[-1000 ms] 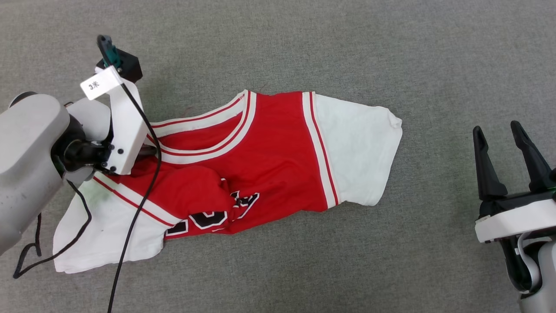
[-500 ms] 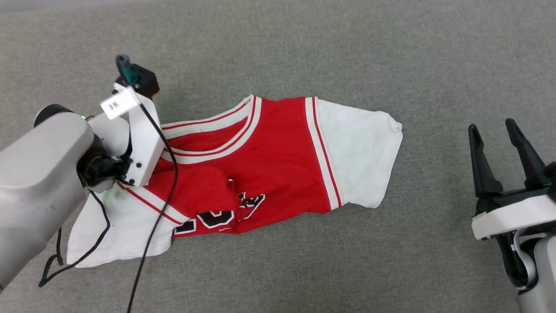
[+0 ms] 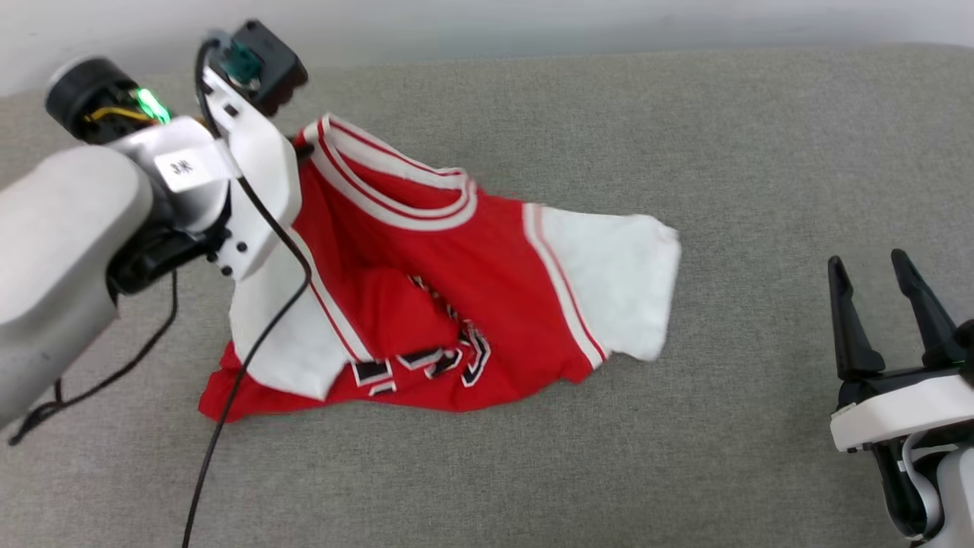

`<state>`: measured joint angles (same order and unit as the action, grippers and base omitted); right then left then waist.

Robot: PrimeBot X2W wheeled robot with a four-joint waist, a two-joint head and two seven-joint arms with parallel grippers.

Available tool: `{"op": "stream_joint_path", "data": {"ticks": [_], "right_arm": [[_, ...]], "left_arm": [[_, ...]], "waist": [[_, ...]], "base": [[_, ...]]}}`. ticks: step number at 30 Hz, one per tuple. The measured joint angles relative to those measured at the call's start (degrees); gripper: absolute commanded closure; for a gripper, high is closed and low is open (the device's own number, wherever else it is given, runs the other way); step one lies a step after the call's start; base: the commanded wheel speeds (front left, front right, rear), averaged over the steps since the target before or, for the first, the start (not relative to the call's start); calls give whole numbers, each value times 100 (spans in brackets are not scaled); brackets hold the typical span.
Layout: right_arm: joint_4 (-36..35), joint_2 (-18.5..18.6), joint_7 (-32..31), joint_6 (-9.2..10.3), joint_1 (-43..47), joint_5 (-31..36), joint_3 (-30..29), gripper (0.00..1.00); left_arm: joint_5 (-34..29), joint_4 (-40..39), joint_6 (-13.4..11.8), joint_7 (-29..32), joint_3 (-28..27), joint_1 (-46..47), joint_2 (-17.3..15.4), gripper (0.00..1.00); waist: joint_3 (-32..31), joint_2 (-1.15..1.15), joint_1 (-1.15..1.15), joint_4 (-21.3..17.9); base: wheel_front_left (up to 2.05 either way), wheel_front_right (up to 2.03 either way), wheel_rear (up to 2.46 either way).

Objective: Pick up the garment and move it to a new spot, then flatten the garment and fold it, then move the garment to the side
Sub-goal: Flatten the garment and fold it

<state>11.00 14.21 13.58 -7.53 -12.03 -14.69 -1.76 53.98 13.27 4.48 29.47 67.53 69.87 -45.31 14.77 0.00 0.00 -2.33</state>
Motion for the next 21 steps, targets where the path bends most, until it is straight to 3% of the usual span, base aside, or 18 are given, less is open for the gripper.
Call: {"op": "stream_joint_path", "data": {"ticks": [5,10,21], "right_arm": [[-49,-88,-1,0,-39,0,88,0],[-90,-153,23,1,-155,7,118,0],[-131,-230,109,1,-516,8,141,0]], "left_arm": [[-168,-289,-142,11,-125,294,-141,100],[-487,-188,-178,73,-120,683,-16,100],[-935,1445,14,-450,29,1110,691,100]], "waist": [[20,0,0,-65],[252,0,0,-268],[1097,0,1,-824]], "base": [[0,0,0],[0,0,0],[0,0,0]]}}
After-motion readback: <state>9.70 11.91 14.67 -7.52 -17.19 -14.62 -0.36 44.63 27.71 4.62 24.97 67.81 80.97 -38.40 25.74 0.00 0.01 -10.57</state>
